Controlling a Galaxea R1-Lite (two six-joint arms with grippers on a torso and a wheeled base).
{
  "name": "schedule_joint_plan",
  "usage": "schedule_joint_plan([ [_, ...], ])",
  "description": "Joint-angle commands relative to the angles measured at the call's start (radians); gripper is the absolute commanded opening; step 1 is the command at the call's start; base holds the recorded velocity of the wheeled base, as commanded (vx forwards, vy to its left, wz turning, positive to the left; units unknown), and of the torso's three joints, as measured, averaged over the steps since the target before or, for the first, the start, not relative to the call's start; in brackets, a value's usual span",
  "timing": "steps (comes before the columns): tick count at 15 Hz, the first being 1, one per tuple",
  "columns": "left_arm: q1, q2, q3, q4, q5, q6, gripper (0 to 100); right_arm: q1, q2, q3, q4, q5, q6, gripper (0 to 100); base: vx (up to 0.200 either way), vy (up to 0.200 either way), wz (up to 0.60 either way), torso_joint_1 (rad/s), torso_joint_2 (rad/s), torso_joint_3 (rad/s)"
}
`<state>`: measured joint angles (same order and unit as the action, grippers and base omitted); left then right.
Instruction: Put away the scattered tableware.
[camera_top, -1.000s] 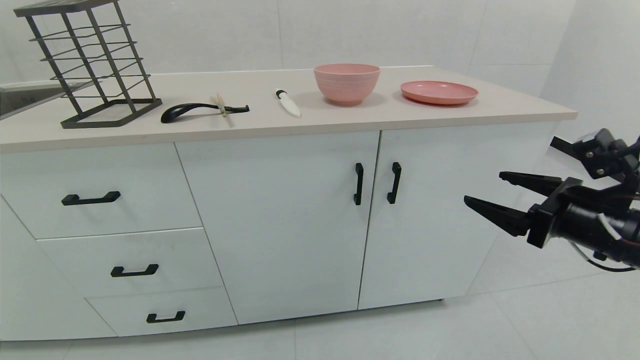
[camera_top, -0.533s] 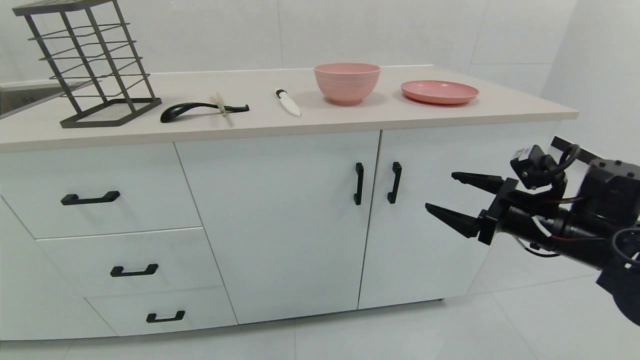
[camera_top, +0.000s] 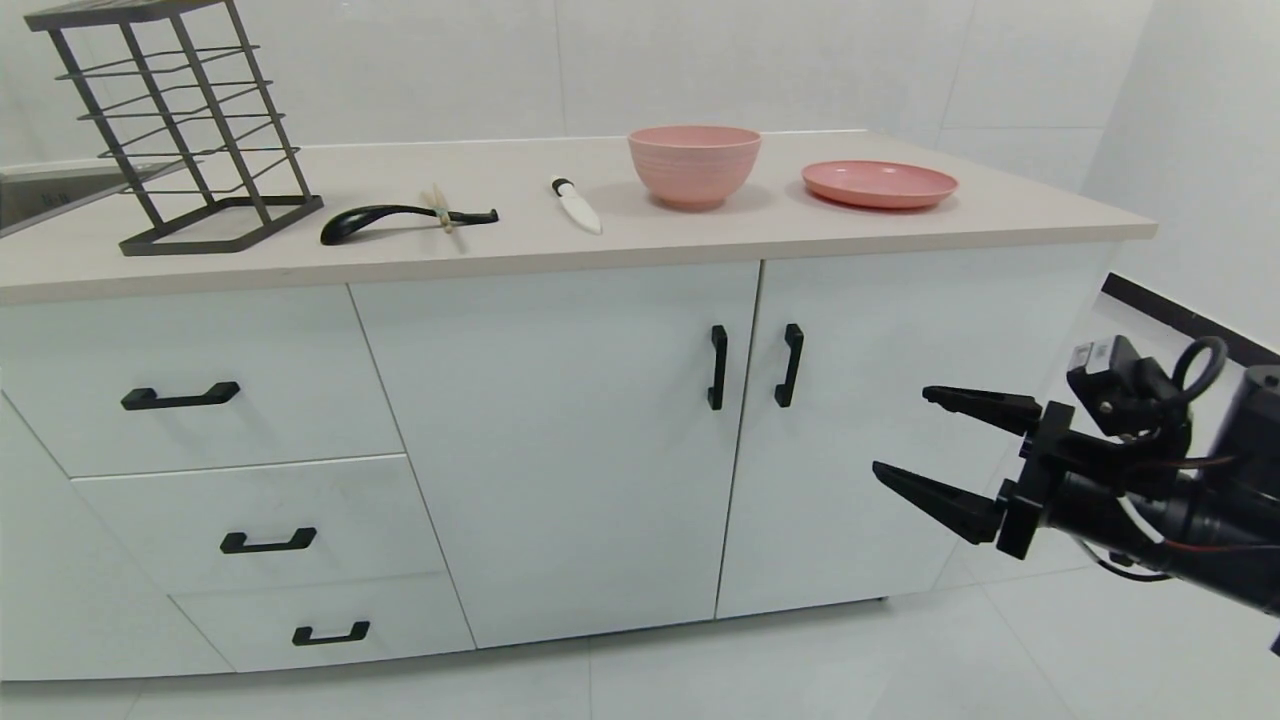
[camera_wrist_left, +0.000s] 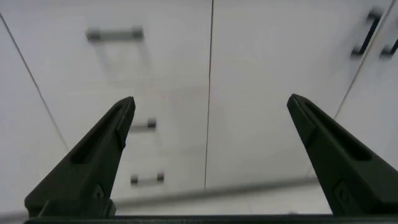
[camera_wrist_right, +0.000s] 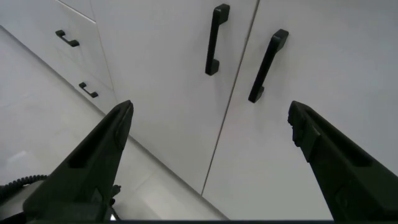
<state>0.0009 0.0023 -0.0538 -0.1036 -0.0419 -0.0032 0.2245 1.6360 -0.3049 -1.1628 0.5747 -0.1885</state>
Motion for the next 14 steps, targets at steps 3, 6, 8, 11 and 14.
schedule_joint_plan([
  [3, -0.051, 0.234, -0.328, -0.085, -0.2, -0.011, 100, -0.011, -0.039, 0.026, -0.008, 0.004, 0.0, 100, 0.0, 0.0, 0.0, 0.0, 0.0, 0.0],
  [6, -0.134, 0.464, -0.402, -0.085, -0.408, -0.004, 100, 0.013, 0.024, -0.042, -0.026, 0.007, 0.001, 100, 0.0, 0.0, 0.0, 0.0, 0.0, 0.0],
  [8, -0.153, 0.571, -0.405, -0.085, -0.552, 0.052, 100, 0.013, 0.058, -0.082, -0.026, 0.008, 0.001, 100, 0.0, 0.0, 0.0, 0.0, 0.0, 0.0],
  [11, -0.188, 0.711, -0.406, -0.09, -0.671, 0.14, 100, 0.021, 0.105, -0.1, -0.026, 0.013, 0.006, 100, 0.0, 0.0, 0.0, 0.0, 0.0, 0.0],
  [14, -0.346, 0.86, -0.423, -0.125, -0.678, 0.143, 100, 0.012, 0.188, -0.151, -0.028, 0.028, 0.009, 100, 0.0, 0.0, 0.0, 0.0, 0.0, 0.0],
])
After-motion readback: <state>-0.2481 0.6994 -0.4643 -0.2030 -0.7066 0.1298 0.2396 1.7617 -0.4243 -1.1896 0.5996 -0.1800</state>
